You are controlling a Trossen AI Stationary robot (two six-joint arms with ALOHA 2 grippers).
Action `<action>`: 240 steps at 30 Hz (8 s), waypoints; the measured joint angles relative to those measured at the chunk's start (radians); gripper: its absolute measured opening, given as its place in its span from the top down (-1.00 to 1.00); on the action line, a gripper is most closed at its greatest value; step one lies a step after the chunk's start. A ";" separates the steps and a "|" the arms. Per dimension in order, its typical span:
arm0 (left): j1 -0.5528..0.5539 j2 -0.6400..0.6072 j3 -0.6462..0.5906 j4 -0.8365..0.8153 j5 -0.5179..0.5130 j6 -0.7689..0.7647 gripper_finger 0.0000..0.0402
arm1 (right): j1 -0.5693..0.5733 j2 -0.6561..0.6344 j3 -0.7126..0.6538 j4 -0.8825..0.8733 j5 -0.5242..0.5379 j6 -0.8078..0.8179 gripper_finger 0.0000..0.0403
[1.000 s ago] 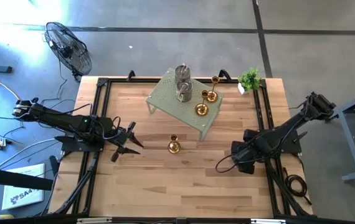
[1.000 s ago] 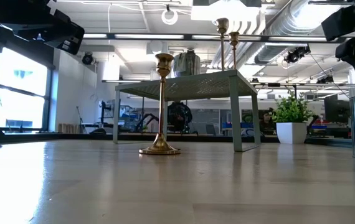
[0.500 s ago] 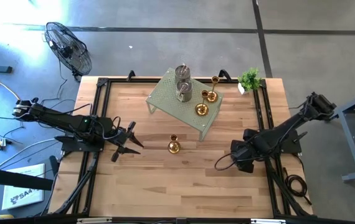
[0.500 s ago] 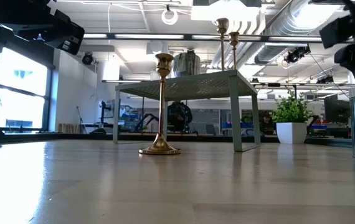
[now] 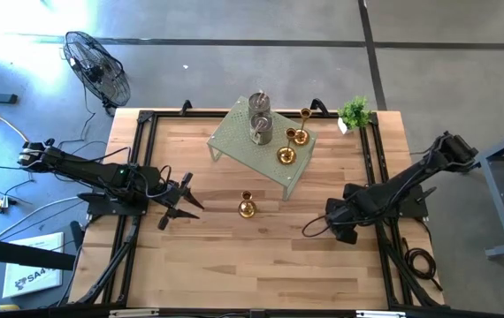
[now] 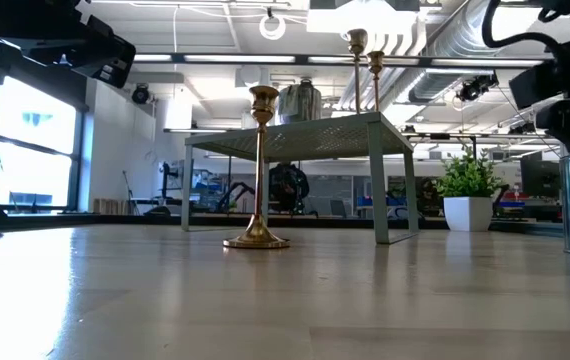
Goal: Pick & Place candle stick holders
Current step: Put the brown scented candle on the shelf
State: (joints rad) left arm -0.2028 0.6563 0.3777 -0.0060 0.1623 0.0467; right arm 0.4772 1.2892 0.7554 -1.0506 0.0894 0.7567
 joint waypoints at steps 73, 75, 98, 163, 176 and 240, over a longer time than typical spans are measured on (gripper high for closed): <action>0.000 0.000 0.000 0.000 0.000 0.000 0.29 | -0.005 -0.001 -0.012 0.127 0.067 0.212 -0.71; 0.000 0.000 0.000 0.003 -0.012 0.000 0.29 | -0.005 -0.001 -0.012 0.139 0.075 0.212 -0.71; 0.000 0.000 0.001 0.070 -0.287 -0.108 0.29 | 0.079 0.002 0.050 0.245 0.156 0.236 -0.71; 0.000 0.483 0.363 0.002 -0.060 -0.102 -0.62 | -0.098 0.516 1.019 0.075 0.146 -0.443 -0.71; 0.000 0.674 0.523 0.020 0.064 -0.073 -0.62 | -0.105 0.609 1.156 0.014 0.191 -0.475 -0.71; -0.002 0.855 0.525 0.297 0.029 -0.041 -0.69 | -0.118 0.611 1.148 0.014 0.174 -0.506 -0.71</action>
State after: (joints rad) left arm -0.2045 1.5108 0.9028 0.2913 0.1909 0.0055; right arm 0.3589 1.8999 1.9036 -1.0366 0.2637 0.2510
